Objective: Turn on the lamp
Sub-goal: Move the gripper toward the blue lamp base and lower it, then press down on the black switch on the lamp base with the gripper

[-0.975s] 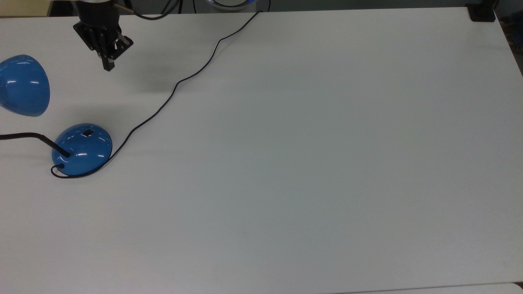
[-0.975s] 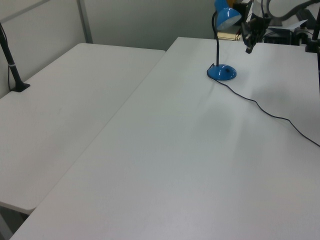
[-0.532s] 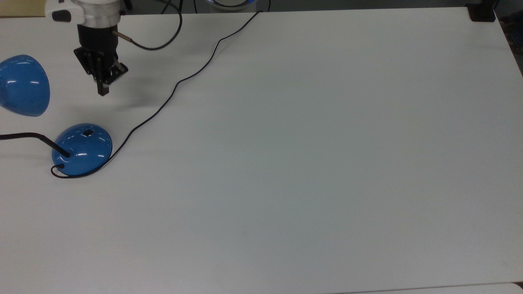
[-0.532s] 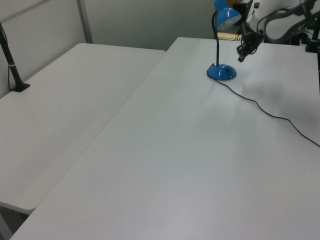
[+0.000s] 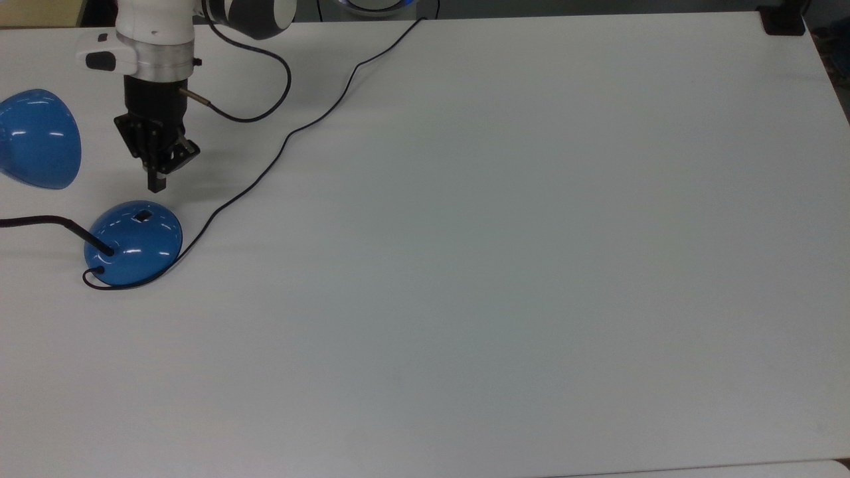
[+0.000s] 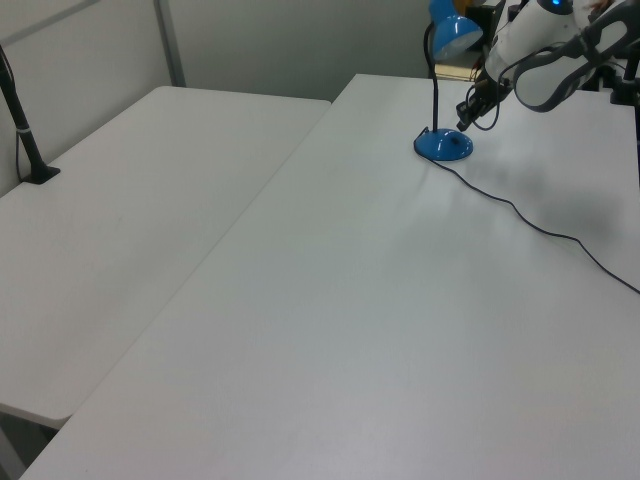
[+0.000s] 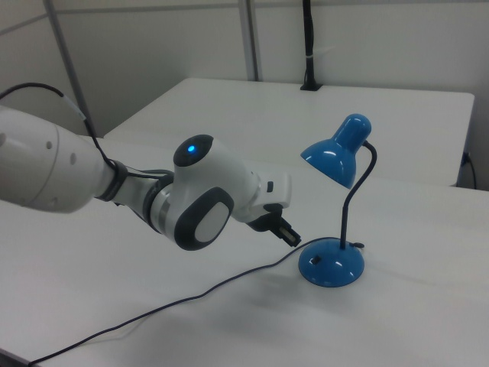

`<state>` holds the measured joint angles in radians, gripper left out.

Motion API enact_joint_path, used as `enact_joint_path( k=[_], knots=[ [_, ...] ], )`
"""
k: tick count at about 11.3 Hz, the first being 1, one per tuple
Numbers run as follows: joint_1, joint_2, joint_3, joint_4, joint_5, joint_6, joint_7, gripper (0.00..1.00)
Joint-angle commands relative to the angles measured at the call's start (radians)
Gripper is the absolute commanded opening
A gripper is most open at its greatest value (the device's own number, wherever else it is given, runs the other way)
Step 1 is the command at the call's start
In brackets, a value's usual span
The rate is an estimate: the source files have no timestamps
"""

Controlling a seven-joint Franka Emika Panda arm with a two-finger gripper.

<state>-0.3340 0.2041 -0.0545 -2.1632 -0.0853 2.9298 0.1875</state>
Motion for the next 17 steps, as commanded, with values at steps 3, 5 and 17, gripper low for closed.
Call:
enact_joint_path(
  k=[3, 5, 17],
  knots=[
    [-0.028, 0.109, 0.001, 0.106, -0.014, 0.057, 0.024, 0.0],
    [-0.03, 0.115, -0.002, 0.103, -0.019, 0.055, 0.018, 0.0],
    [-0.03, 0.116, -0.038, 0.094, -0.06, -0.003, -0.011, 0.0]
  ],
)
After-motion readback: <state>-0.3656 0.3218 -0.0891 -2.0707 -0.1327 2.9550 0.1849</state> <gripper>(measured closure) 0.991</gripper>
